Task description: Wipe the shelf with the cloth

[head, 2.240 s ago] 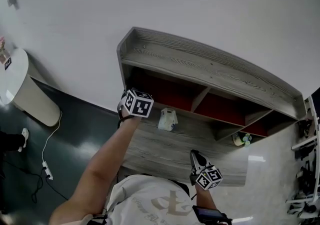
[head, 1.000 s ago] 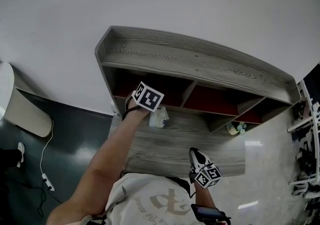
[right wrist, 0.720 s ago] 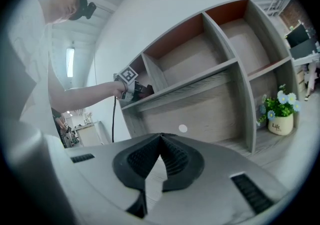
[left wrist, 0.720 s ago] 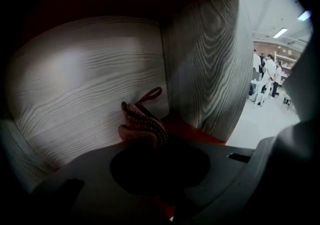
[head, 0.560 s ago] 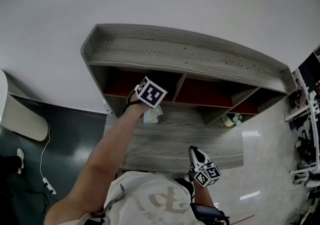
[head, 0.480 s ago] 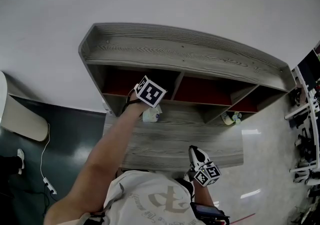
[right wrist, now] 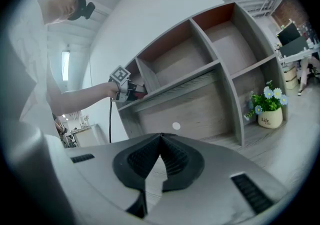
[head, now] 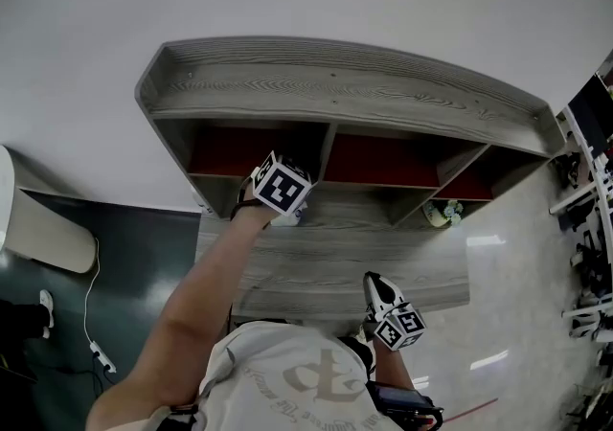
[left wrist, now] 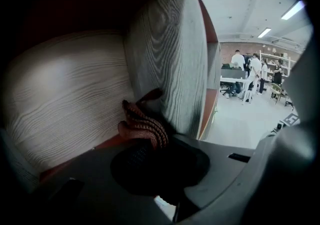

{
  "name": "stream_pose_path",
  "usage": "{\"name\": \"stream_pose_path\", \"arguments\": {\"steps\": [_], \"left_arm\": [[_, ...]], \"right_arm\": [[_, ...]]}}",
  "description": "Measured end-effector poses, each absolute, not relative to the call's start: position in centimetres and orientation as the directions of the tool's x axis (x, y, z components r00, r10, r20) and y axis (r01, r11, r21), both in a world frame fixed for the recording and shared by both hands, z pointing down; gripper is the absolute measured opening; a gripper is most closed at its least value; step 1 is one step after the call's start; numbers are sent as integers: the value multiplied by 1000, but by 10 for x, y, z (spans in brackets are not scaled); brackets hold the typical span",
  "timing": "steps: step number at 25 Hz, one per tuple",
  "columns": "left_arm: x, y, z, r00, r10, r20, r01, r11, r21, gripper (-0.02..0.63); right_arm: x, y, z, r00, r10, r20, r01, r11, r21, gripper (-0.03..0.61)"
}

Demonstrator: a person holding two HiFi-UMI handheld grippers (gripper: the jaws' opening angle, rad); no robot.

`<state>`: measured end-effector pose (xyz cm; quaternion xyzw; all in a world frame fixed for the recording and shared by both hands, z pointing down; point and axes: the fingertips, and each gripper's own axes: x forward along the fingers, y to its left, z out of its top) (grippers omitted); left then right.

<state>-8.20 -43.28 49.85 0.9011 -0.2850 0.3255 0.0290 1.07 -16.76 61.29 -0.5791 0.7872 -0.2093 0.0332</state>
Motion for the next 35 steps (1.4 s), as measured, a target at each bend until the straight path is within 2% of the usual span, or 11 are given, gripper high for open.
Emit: {"name": "stream_pose_path", "arguments": {"steps": [8, 15, 24, 35], "left_arm": [[-87, -402, 496, 644, -515, 566, -530, -834, -155, 61], [-95, -376, 500, 699, -537, 472, -547, -827, -131, 63], [-103, -336, 524, 699, -550, 458, -564, -817, -120, 64], [-46, -306, 498, 724, -581, 371, -577, -806, -137, 66]], "right_arm": [[10, -181, 610, -353, -919, 176, -890, 272, -366, 5], [5, -197, 612, -401, -899, 176, -874, 318, -368, 5], [7, -210, 611, -459, -871, 176, -850, 373, -371, 5], [55, -197, 606, -480, -859, 177, -839, 391, -378, 5]]}}
